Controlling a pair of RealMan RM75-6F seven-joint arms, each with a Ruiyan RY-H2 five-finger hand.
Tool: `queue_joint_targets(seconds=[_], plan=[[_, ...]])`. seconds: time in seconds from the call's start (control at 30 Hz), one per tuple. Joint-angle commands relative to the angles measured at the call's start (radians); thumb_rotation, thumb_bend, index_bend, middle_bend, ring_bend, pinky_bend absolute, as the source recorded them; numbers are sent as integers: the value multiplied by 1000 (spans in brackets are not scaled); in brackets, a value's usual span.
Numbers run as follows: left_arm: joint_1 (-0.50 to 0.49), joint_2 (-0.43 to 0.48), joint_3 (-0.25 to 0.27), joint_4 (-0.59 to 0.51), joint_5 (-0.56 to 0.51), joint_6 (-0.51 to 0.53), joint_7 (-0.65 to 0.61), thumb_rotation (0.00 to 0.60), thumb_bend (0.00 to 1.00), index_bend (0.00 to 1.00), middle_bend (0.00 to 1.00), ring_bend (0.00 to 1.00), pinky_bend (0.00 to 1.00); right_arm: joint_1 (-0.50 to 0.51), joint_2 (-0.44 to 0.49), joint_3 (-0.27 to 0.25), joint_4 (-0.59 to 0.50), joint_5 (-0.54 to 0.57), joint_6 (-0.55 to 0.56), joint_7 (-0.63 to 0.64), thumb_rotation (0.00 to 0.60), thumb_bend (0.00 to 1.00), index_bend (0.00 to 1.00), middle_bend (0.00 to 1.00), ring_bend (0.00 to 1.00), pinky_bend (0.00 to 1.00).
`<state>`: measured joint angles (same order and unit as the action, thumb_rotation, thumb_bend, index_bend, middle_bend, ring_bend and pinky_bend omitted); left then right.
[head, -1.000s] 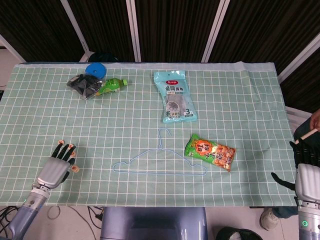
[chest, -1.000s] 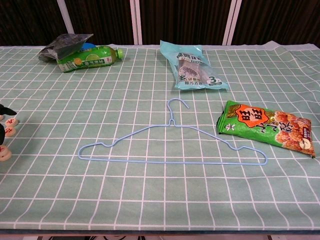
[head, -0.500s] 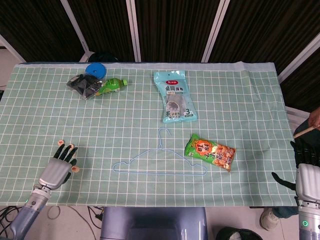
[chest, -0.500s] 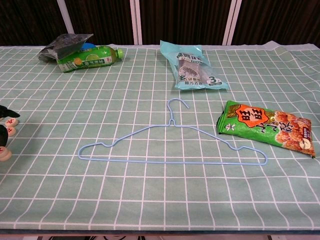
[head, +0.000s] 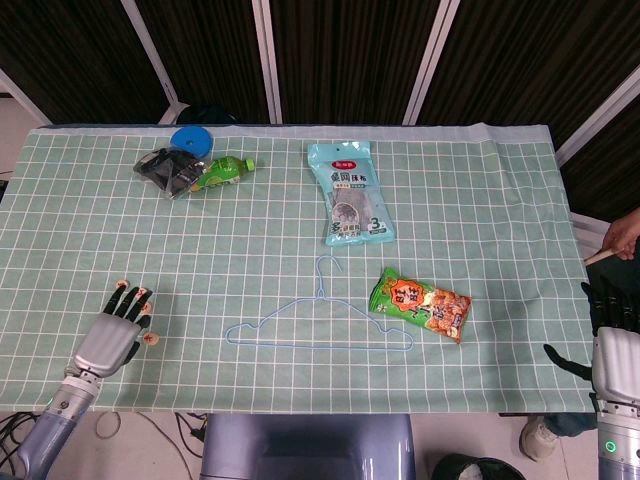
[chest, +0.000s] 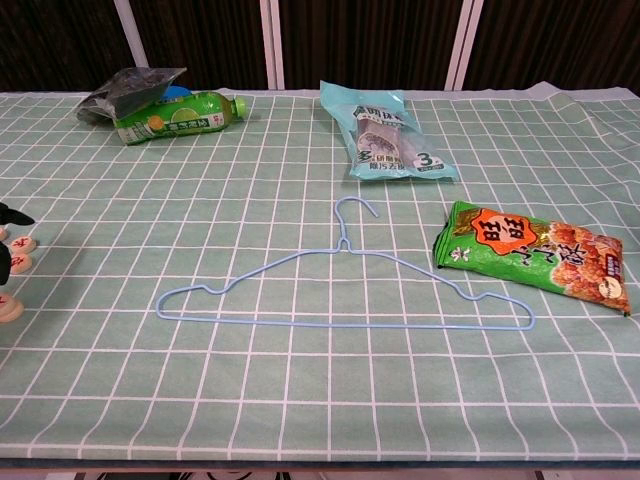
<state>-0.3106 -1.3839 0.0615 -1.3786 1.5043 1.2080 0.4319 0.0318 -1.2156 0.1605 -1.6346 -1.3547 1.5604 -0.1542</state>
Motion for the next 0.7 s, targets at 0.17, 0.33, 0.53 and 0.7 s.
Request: queue_joint_targets(seconds=[0.17,0.33,0.53,0.7], plan=[[-26,12,-30,5,-14,-20,-16,600,321,364,79,0,20,0,-1,-1,-1,0,0,-1,600,205,104,25,55,0],[-69,4,-72,23,-49,-72,-20,600,321,365,79,0,20,-1,0,0,-2,1,1,-1,600,205,104,25,55,0],[-97,-12,-97,48,-88,-116,-23,600,321,369,79,0,20,0,1,1,-2,3,-1,-3,600,205,104,25,55,0],[-103,-26,-100,78,-114,-139,-27,600,322,378,79,0,20,-1,1,1,-2,5,-1,0,600,205,104,25,55,0]])
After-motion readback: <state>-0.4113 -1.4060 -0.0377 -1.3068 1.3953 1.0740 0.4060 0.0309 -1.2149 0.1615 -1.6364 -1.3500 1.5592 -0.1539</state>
